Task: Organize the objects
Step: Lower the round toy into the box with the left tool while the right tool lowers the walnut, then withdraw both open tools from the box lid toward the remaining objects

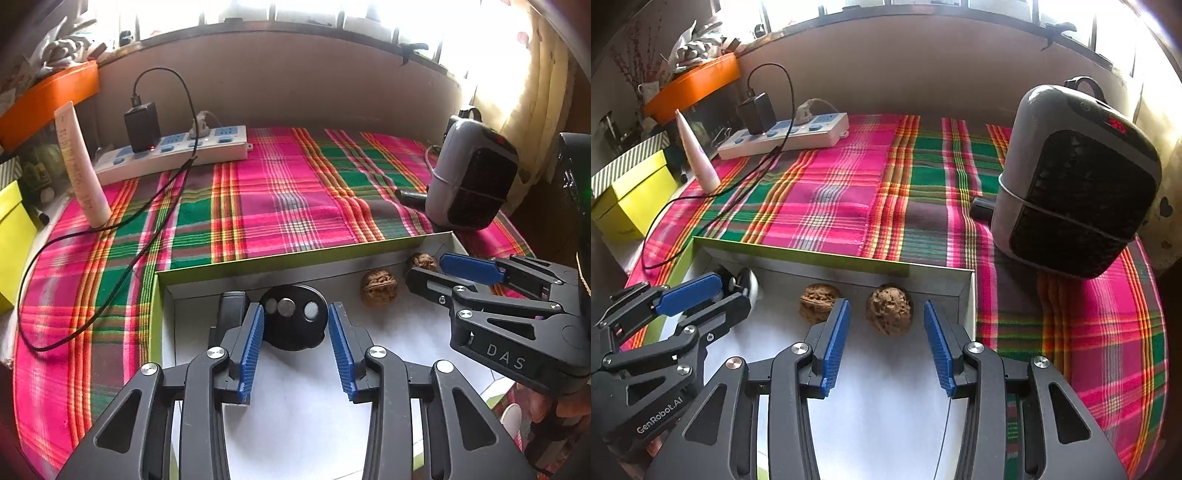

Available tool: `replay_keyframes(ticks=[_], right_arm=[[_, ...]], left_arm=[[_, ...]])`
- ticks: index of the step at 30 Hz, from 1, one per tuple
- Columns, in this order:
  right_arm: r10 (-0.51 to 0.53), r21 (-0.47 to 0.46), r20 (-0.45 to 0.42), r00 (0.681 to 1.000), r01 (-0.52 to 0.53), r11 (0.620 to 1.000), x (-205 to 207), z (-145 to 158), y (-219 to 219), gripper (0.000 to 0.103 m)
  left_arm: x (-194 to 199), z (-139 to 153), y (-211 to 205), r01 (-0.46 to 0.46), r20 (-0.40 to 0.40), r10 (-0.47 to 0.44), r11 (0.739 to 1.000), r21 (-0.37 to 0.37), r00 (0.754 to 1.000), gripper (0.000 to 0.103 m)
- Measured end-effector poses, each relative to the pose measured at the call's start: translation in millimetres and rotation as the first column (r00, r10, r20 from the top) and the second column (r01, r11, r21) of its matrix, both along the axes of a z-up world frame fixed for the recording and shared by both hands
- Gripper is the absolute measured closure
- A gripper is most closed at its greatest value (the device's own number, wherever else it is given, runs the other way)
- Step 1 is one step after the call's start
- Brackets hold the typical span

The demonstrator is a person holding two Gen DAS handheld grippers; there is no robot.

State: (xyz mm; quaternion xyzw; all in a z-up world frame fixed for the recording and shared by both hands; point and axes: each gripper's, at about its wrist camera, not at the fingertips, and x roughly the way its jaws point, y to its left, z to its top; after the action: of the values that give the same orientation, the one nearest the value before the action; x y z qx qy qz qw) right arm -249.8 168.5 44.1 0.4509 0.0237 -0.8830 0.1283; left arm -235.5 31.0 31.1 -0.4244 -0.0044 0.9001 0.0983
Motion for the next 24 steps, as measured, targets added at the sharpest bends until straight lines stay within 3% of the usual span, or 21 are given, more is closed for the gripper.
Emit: replay_keyframes(ticks=[24], right_arm=[[-0.004,-0.052,-0.071,0.997,0.0,0.999,61.3,21.9,-0.5,0.06]], left_arm=[[59.1,22.7,-10.8,-0.031,-0.065,0.031,1.0,0.002,0.997,0.067]])
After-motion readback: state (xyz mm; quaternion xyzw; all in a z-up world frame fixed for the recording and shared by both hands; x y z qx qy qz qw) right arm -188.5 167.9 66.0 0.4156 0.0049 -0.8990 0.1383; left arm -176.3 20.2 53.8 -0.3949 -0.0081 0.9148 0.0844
